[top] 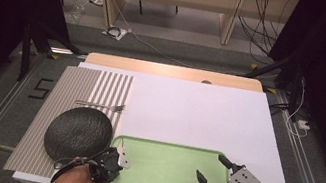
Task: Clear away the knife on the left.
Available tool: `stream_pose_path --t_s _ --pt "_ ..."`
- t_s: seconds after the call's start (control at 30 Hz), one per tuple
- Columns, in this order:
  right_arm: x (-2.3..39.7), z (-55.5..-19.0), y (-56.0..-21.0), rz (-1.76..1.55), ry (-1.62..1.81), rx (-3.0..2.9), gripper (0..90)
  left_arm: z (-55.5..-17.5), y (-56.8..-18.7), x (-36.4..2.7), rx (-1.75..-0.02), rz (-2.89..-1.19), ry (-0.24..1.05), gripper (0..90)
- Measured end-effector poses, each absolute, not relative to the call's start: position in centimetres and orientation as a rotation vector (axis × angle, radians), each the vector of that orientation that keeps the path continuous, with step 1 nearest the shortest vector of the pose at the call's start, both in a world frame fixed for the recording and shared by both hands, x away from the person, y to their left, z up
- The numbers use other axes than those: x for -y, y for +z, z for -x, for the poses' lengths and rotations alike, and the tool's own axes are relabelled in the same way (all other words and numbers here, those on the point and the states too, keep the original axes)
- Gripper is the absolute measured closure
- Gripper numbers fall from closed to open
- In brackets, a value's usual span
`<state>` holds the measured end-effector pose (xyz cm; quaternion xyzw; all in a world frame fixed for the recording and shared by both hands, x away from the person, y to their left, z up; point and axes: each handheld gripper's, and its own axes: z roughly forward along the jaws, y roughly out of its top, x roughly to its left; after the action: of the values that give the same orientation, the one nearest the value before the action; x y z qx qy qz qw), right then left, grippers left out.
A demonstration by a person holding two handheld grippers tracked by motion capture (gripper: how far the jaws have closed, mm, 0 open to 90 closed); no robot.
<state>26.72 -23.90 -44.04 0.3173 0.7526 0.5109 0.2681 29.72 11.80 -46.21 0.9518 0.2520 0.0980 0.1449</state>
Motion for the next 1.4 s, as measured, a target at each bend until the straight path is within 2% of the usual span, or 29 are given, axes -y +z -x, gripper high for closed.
stream_pose_path --t_s 0.3,0.57,0.73,0.83,1.2,1.4 --pt "23.9 -26.7 -44.0 -0.854 1.378 -2.031 19.0 -29.8 -46.2 -12.0 -0.727 -2.735 0.279 88.7" --pt "23.9 -26.7 -44.0 -0.856 1.379 -2.031 19.0 -29.9 -45.5 -12.1 -0.722 -2.689 0.280 73.5" --pt "24.0 -26.8 -44.0 -0.859 1.387 -2.026 19.0 -30.2 -44.7 -12.4 -0.760 -2.619 0.308 54.3" --pt "24.0 -26.8 -44.0 -0.860 1.389 -2.025 19.0 -30.5 -44.4 -12.6 -0.794 -2.550 0.329 46.2" --pt "24.2 -26.8 -44.0 -0.862 1.390 -2.028 18.9 -31.3 -43.2 -13.9 -0.845 -2.405 0.404 29.5" --pt "24.2 -26.8 -44.1 -0.860 1.396 -2.031 18.9 -31.6 -42.8 -14.4 -0.868 -2.362 0.418 23.7"
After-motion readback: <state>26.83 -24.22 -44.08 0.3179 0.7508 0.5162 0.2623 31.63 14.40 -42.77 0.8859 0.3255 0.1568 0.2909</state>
